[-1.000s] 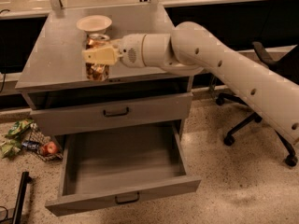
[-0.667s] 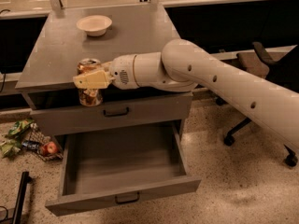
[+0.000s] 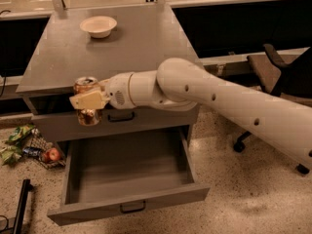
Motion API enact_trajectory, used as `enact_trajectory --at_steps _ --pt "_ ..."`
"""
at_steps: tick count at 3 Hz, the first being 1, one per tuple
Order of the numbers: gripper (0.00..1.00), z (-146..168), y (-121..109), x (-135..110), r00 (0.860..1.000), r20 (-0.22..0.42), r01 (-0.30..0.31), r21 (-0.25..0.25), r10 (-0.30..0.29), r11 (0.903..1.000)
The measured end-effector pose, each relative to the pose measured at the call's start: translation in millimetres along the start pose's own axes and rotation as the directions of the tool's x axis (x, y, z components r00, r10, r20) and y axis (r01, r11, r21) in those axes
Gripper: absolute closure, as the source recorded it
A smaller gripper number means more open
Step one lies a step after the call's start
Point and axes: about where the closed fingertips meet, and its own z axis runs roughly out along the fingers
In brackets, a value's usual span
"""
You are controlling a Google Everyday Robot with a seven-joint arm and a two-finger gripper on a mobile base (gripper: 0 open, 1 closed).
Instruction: Place orange can into middle drawer
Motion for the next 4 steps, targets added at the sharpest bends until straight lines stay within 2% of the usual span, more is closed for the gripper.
enact_trajectory --at_steps 1,2,3,4 --pt "1.0 24 9 53 0.997 -0.05 0.062 0.021 -0.061 0.9978" --pt "1.0 43 5 96 0.987 -0.061 0.148 0.03 -0.146 0.9885" --pt "1.0 48 3 107 0.985 -0.068 0.162 0.021 -0.16 0.9866" --pt "1.0 56 1 132 0.986 -0.091 0.139 -0.009 -0.14 0.9902"
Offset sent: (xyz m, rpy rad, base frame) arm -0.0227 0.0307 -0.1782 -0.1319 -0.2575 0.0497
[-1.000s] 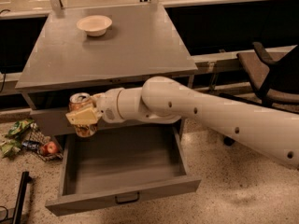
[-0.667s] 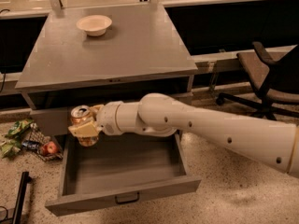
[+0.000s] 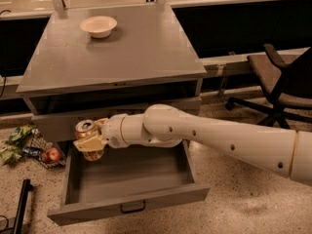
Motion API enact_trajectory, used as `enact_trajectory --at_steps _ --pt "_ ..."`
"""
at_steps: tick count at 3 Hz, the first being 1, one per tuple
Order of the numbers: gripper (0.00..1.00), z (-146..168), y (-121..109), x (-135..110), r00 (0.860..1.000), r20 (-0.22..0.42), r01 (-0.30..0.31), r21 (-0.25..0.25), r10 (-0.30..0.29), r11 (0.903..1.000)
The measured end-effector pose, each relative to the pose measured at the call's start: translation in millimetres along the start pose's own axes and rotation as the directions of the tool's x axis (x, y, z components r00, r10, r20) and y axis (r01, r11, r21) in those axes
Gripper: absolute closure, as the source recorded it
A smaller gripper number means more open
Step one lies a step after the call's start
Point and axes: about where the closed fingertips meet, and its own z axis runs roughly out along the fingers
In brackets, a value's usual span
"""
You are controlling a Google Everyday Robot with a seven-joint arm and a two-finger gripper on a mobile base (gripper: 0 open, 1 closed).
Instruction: Place orange can into middle drawer
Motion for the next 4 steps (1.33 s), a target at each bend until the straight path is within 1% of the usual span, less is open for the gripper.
enact_trajectory --at_steps 1,2,3,4 --pt "1.0 11 11 51 0.999 -0.014 0.037 -0.037 -0.037 0.9986" --pt "1.0 28 8 119 0.983 -0.074 0.165 -0.068 -0.17 0.9839" --pt "1.0 37 -12 158 0.963 -0.166 0.214 -0.008 -0.212 0.9769" --pt "1.0 38 -20 160 0.963 -0.169 0.216 0.014 -0.211 0.9762"
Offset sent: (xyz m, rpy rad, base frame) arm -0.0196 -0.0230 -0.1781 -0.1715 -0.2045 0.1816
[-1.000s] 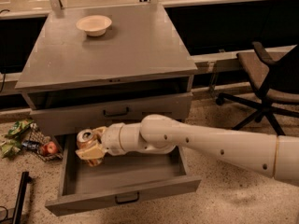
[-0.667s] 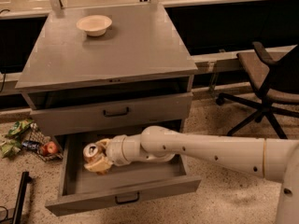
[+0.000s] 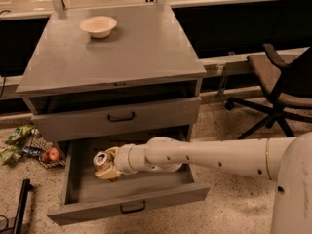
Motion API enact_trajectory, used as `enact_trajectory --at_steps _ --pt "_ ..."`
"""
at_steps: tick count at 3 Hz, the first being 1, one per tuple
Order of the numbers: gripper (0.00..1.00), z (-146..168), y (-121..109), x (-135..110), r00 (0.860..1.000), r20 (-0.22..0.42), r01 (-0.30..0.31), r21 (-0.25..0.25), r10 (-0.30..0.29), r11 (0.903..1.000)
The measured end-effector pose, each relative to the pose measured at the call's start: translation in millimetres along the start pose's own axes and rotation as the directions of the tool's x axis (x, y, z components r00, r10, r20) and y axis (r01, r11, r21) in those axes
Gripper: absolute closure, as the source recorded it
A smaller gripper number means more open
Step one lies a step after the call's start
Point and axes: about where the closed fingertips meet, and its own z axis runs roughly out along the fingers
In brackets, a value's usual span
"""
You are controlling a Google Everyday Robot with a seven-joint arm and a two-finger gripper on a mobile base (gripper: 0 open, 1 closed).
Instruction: Place orange can into middle drawer
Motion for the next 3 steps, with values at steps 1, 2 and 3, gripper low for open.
enact_trajectory --at_steps 1,2,3 --pt "1.0 20 -4 5 0.995 0.08 0.054 -0.022 -0.052 0.9983" --pt "1.0 47 0 27 0.99 0.127 0.074 -0.061 -0.065 0.9954" --pt "0.82 69 5 47 0.985 0.159 0.076 -0.093 -0.061 0.9928"
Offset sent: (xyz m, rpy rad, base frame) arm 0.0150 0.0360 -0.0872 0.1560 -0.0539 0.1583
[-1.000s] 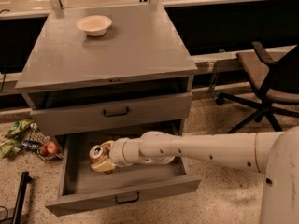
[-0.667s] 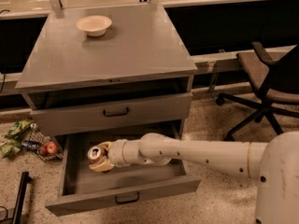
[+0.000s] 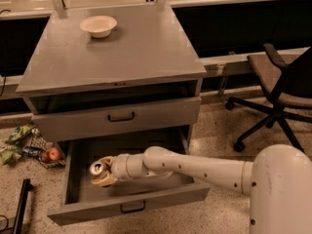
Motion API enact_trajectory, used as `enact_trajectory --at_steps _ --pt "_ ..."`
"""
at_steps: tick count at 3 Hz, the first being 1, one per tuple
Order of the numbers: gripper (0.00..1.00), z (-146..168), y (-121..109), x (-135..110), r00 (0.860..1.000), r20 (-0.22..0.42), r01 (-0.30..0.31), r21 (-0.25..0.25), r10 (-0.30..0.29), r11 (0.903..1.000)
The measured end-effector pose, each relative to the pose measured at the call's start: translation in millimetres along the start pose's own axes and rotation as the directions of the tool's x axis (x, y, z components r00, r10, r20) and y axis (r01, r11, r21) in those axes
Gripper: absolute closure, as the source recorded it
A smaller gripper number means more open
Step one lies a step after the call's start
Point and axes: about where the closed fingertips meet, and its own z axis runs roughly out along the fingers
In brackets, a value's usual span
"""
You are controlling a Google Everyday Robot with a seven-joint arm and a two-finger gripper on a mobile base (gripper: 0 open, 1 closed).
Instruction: Place orange can into middle drawer
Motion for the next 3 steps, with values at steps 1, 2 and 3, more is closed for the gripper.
enact_trajectory --at_steps 1,2,3 --pt "0.51 14 -1 20 0.999 0.022 -0.033 -0.01 0.033 0.9994" --pt "0.28 22 -5 28 0.999 0.022 -0.047 -0.004 0.047 0.9989" --pt "0.05 26 -12 36 0.999 0.026 -0.038 -0.007 0.038 0.9993"
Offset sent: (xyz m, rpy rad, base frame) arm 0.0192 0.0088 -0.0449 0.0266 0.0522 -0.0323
